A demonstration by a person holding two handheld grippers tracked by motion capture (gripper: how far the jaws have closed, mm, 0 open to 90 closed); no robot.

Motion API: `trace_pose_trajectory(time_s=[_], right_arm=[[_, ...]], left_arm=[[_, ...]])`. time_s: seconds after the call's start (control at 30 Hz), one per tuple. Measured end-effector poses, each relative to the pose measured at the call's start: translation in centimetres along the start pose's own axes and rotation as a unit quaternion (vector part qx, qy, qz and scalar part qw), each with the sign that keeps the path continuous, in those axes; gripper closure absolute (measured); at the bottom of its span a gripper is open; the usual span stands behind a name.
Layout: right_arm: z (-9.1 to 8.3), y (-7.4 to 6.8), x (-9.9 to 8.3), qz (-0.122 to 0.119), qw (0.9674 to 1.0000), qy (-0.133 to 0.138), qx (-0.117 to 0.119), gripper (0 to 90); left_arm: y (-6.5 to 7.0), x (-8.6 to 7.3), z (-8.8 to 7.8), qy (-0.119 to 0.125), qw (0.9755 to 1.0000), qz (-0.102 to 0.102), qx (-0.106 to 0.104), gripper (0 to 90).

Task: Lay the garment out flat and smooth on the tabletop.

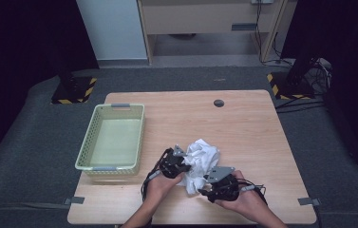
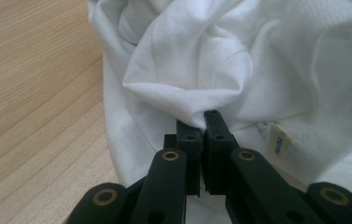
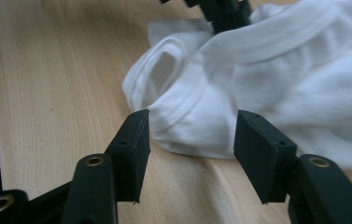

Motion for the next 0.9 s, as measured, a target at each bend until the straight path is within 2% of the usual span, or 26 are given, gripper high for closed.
trace_pose_trajectory(time_s=[0.13,0.23,0.3,0.43,0.57,0.6,0.7,0.9], right_arm=[[0.9,-0.6,-0.1,-0.017,0.9998,-0.011,-0.002,40.5],[1.3,-0.8,0.0,-0.011,0.9998,-0.011,-0.008,38.0],[1.5,-0.7,0.0,-0.016,0.9997,-0.012,-0.013,39.3],[1.5,-0.3,-0.1,-0.015,0.9996,-0.008,-0.024,53.3],[1.2,0.2,-0.4,-0.007,0.9997,-0.002,-0.025,75.5],[1.1,0.4,-0.5,-0.005,0.9997,-0.003,-0.026,78.1],[0.3,1.1,-0.8,0.008,0.9996,-0.004,-0.028,81.7],[-1.6,2.9,-1.7,0.036,0.9983,0.006,-0.045,82.7]], left_arm=[[0.0,-0.1,0.0,-0.003,1.0000,0.001,0.000,87.7],[0.0,-0.1,0.0,-0.004,1.0000,0.000,-0.001,87.7],[0.0,-0.2,0.0,-0.006,1.0000,0.000,-0.002,87.6],[0.1,-0.3,0.1,-0.008,1.0000,-0.003,-0.004,87.6],[0.3,-0.4,0.0,-0.010,0.9999,-0.002,-0.007,87.6],[0.4,-0.4,0.0,-0.010,0.9999,-0.003,-0.010,87.5],[0.9,-0.5,0.0,-0.011,0.9998,0.001,-0.016,87.4],[2.5,-0.4,-0.3,-0.007,0.9993,0.016,-0.033,86.9]])
Point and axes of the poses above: each handheld gripper's, and its own axes: z roughly forward along the jaws, x roughly out of its top, y roughly to its right, the point moved 6 cm from there along z, roughly forward along the jaws, and after that the axes turned 11 degrees about -z, right-handed, at the moved point
